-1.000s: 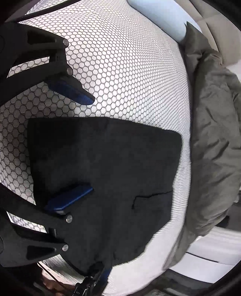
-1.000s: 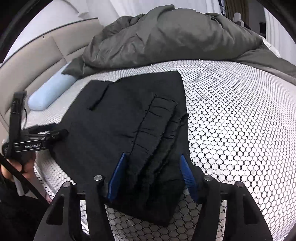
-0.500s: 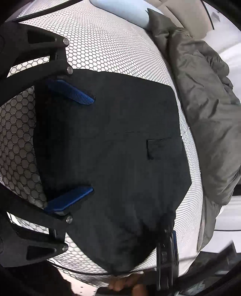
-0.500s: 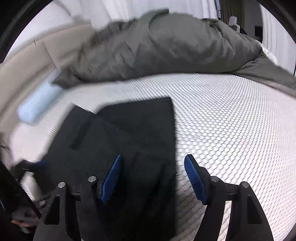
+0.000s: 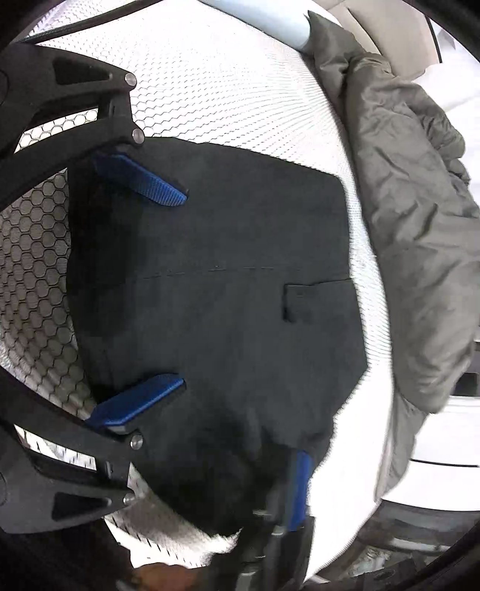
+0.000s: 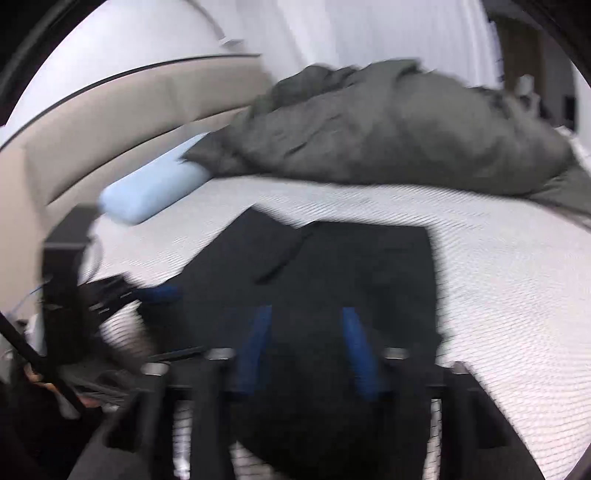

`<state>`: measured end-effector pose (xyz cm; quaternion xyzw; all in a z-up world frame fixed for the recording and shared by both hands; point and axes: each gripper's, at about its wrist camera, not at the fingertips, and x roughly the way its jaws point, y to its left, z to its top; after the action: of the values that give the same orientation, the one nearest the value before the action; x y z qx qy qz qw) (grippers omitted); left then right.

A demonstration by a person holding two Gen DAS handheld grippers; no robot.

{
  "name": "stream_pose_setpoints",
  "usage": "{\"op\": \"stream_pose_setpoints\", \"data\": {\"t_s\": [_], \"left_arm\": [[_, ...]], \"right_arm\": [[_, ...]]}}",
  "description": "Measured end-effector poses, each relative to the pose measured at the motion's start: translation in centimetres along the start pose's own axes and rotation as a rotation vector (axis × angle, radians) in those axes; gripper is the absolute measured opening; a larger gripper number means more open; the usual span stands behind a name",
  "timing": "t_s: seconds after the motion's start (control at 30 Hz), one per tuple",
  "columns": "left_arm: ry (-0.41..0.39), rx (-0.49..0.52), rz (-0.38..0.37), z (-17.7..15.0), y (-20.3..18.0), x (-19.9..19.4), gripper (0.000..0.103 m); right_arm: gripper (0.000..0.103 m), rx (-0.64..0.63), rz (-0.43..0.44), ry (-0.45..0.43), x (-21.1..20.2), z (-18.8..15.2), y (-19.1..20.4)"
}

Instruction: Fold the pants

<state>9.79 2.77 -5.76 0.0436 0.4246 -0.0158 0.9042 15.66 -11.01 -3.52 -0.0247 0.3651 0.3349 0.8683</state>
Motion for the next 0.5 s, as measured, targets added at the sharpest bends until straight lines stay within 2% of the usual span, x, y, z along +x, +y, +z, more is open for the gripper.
{"op": "stream_pose_setpoints", "data": {"t_s": [0.07, 0.13, 0.17, 0.27, 0.4, 0.47, 0.5], "left_arm": [[0.0, 0.029, 0.019, -0.1, -0.3, 0.7, 0.096], [0.011, 0.027, 0.017, -0.1, -0.2, 1.2, 0.096], [0.012, 0.026, 0.017, -0.1, -0.2, 1.3, 0.096], [0.014, 0.02, 0.006, -0.1, 0.1, 1.5, 0.097], [0.015, 0.019, 0.006, 0.1, 0.0, 1.5, 0.097], [0.007, 0.0, -0.007, 0.4, 0.3, 1.0, 0.097], [-0.005, -0.016, -0.025, 0.6, 0.6, 0.5, 0.096]], "right_arm": [[0.025, 0.014, 0.002, 0.064, 2.0, -0.9, 0.2], [0.021, -0.005, -0.04, 0.128, 4.1, -1.5, 0.0], [0.017, -0.031, -0.067, 0.131, 4.3, -1.9, 0.1], [0.017, -0.039, -0.116, 0.121, 2.6, -2.5, -0.8], [0.016, 0.006, -0.064, 0.089, 0.3, -3.3, -2.9], [0.017, -0.017, -0.073, 0.073, 0.0, -3.5, -2.6], [0.021, -0.02, -0.076, 0.066, 0.0, -3.2, -2.4]]}}
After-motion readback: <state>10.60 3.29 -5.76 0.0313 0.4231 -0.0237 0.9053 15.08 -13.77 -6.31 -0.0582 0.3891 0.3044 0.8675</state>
